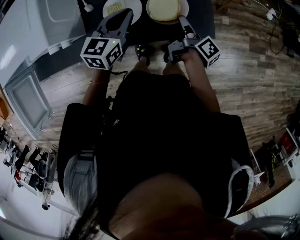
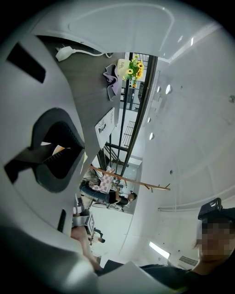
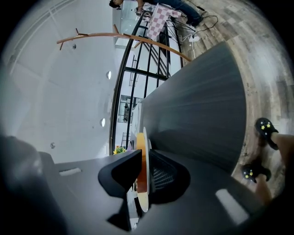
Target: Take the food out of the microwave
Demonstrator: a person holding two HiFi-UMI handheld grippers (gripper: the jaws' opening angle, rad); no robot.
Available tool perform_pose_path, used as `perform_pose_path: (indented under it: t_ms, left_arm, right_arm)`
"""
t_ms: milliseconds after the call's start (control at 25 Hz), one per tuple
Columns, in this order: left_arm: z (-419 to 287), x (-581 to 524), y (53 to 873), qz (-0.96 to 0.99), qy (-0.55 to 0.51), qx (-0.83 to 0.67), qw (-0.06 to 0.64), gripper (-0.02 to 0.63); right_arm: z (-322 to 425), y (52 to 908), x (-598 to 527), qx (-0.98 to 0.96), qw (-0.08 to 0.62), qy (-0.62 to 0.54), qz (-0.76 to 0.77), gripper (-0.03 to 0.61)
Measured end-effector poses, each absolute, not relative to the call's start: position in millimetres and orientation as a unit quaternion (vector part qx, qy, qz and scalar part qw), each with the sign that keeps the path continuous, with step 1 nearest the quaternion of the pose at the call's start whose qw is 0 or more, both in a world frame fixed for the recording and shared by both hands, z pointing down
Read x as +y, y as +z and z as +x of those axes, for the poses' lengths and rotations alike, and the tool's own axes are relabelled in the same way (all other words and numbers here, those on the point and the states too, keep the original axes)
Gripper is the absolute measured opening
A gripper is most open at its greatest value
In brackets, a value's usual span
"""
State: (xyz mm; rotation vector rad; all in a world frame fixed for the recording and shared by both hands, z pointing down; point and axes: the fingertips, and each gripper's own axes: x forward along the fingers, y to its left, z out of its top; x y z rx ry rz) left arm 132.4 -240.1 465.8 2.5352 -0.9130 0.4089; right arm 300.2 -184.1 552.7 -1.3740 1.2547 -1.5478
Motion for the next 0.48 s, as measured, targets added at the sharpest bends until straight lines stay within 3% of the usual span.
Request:
perform_pose_path:
  t_ms: [480]
  left_arm:
    - [121,-232,473,0.918,0.198,-0.276,0.204,0.008]
  right_arm:
    - [301,554,-187,0.478,0.356,-0.597,-0.537,0.023]
